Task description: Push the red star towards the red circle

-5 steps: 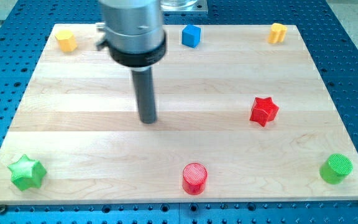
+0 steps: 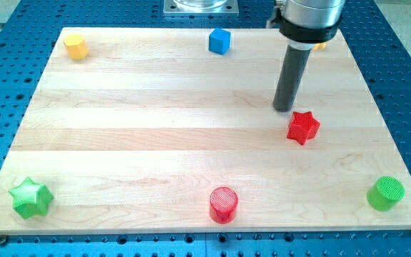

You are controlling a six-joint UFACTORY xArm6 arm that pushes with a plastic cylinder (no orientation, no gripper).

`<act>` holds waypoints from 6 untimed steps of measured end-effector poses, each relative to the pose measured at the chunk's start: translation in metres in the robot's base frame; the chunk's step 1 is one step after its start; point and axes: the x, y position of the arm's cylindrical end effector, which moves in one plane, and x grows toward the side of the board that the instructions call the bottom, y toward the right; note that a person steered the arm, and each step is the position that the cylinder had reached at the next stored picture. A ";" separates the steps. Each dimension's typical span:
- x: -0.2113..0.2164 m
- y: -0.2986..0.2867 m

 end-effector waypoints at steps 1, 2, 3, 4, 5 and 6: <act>-0.001 0.040; 0.007 0.056; 0.024 0.048; 0.045 0.029; 0.053 0.001; 0.053 -0.019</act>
